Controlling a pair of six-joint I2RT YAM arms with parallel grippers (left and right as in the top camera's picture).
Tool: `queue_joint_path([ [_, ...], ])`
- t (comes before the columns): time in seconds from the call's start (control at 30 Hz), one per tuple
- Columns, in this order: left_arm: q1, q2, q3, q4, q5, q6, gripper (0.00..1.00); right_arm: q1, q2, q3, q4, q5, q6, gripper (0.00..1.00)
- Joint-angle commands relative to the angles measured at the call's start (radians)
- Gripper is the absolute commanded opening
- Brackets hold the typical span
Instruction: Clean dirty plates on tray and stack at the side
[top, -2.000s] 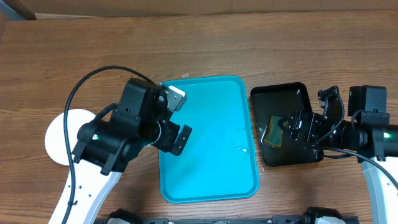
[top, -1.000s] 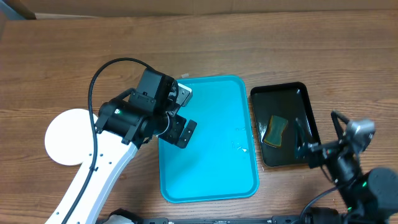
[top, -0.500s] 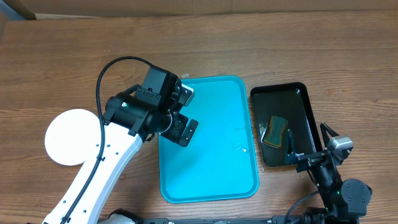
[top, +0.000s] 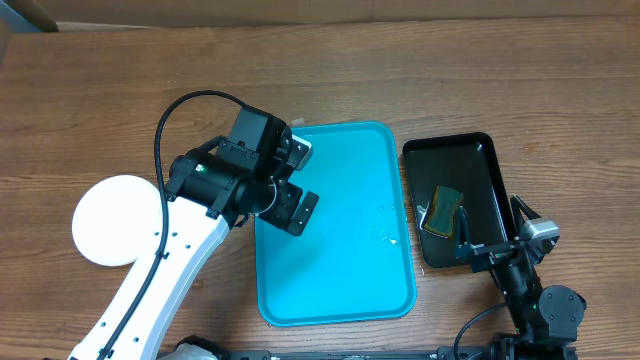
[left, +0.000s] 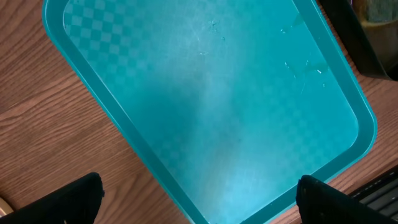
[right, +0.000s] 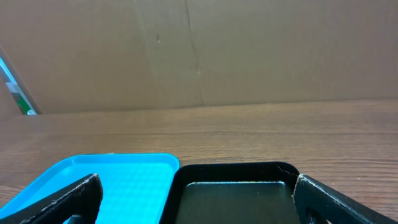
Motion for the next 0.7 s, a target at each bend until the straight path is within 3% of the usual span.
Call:
queue_joint_path([
  [0.0, -0.006, 0.005, 0.016, 0.002, -0.006, 0.015, 1.0, 0.006, -0.009, -0.01, 0.006, 0.01, 0.003, 1.0],
  [0.47, -0.006, 0.001, 0.011, 0.003, -0.006, 0.015, 1.0, 0.006, -0.009, -0.01, 0.006, 0.01, 0.003, 1.0],
  [0.67, -0.025, -0.124, -0.039, 0.007, -0.048, 0.016, 1.0, 0.006, -0.009, -0.01, 0.006, 0.01, 0.003, 1.0],
])
